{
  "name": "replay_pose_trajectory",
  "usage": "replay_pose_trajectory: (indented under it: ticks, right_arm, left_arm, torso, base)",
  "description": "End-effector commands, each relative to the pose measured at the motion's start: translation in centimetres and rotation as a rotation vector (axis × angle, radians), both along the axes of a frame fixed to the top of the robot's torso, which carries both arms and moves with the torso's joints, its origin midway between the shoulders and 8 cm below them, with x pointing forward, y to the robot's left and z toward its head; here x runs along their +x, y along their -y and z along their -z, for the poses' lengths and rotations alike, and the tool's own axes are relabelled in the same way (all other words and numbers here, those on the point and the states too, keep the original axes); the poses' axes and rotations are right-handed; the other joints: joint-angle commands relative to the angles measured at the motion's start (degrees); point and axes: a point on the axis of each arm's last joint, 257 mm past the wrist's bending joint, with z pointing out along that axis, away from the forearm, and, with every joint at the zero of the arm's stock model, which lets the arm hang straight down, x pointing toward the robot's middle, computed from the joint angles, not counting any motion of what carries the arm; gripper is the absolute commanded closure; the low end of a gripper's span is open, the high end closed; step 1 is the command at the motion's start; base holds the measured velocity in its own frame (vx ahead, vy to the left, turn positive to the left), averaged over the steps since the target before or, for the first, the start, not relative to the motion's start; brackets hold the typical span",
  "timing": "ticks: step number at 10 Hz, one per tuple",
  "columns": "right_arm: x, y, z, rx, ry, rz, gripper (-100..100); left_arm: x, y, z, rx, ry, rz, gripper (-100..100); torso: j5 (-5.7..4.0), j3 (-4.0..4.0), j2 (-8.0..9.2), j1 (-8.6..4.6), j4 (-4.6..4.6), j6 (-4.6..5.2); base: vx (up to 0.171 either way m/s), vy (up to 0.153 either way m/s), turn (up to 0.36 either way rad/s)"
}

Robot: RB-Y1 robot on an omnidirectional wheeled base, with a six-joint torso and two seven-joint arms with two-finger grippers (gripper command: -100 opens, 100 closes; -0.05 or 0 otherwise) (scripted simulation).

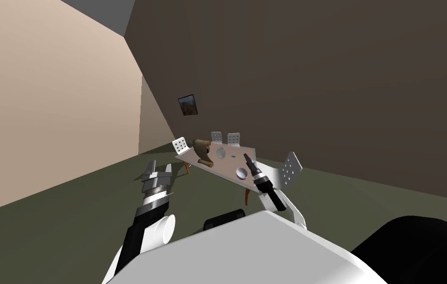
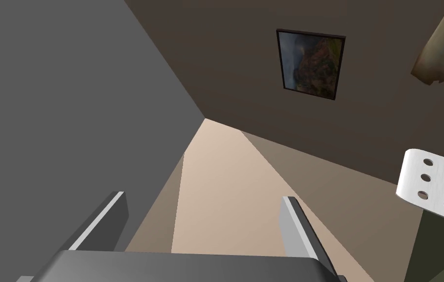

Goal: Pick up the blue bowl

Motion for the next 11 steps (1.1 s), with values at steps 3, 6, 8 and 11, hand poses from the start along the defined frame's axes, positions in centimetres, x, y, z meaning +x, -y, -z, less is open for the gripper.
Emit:
replay_pose_trajectory:
  ticks: [3,6,8,11]
  right_arm:
    - [0.8,-1.0,6.4,-0.205,-0.128,-0.030,-100]
    - [0.9,-1.4,10.2,-0.333,-0.198,-0.053,-100]
    - [0.7,-1.6,13.9,-0.472,-0.258,-0.080,-100]
    - [0.1,-0.9,18.6,-0.623,-0.338,-0.111,-100]
  left_arm:
    - [0.0,0.0,0.0,0.000,0.000,0.000,0]
    - [0.0,0.0,0.0,0.000,0.000,0.000,0]
    - [0.0,0.0,0.0,0.000,0.000,0.000,0]
    - [0.0,0.0,0.0,0.000,0.000,0.000,0]
  torso:
    - [0.01,0.00,0.00,0.02,0.00,0.00]
    - [0.01,-0.02,-0.03,0.03,-0.01,0.02]
    - [0.00,0.01,0.02,-0.02,0.00,0.02]
    - [0.01,-0.01,-0.01,-0.02,0.00,0.05]
  base:
    - [-0.005,0.057,0.141]
    - [0.000,0.051,0.114]
    - [-0.009,0.045,0.140]
    - [0.001,0.048,0.100]
